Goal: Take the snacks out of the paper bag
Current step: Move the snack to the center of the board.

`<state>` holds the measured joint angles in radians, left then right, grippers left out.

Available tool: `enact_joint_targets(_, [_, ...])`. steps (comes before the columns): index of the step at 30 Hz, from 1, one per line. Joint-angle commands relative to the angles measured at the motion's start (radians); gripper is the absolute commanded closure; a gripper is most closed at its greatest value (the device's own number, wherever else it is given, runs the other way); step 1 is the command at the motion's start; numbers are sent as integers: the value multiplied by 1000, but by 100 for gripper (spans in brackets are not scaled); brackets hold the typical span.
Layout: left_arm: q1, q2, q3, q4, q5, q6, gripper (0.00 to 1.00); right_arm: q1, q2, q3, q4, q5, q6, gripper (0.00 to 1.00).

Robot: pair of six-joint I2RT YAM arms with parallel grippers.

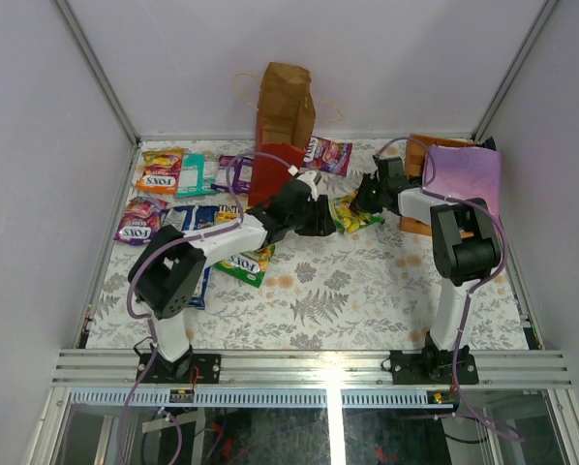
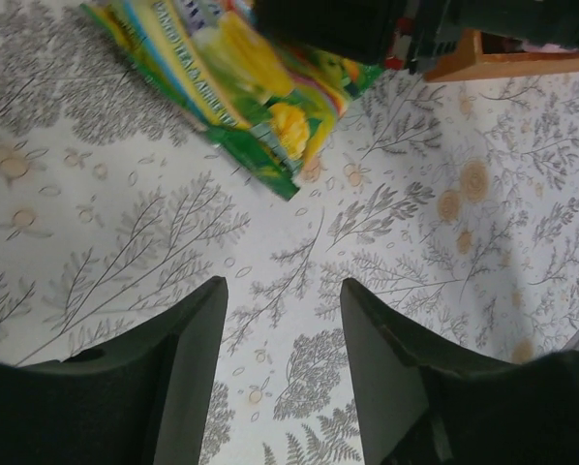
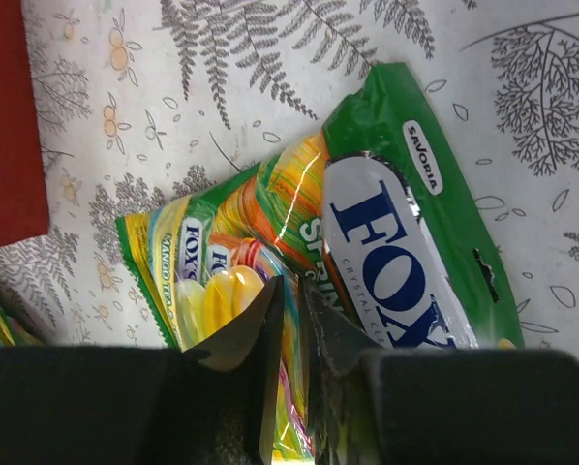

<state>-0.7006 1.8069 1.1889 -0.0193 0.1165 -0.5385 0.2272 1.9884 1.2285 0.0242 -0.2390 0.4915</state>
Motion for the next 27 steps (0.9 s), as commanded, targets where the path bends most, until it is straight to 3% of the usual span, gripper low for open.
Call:
enact_joint_targets(1, [0, 68, 71, 116, 61, -13, 52, 1, 14, -34, -3, -37, 35, 83])
enact_joint_targets(13, [-2, 284, 172, 126, 43, -85, 49, -2, 14, -85, 22, -42, 40, 85])
enact_joint_targets(22, [-3, 285, 139, 260, 15, -109, 49, -2, 7, -109, 35, -50, 42, 86])
enact_joint_targets(27, [-1, 310, 167, 186, -69, -106, 61, -3, 4, -114, 44, -60, 47, 86])
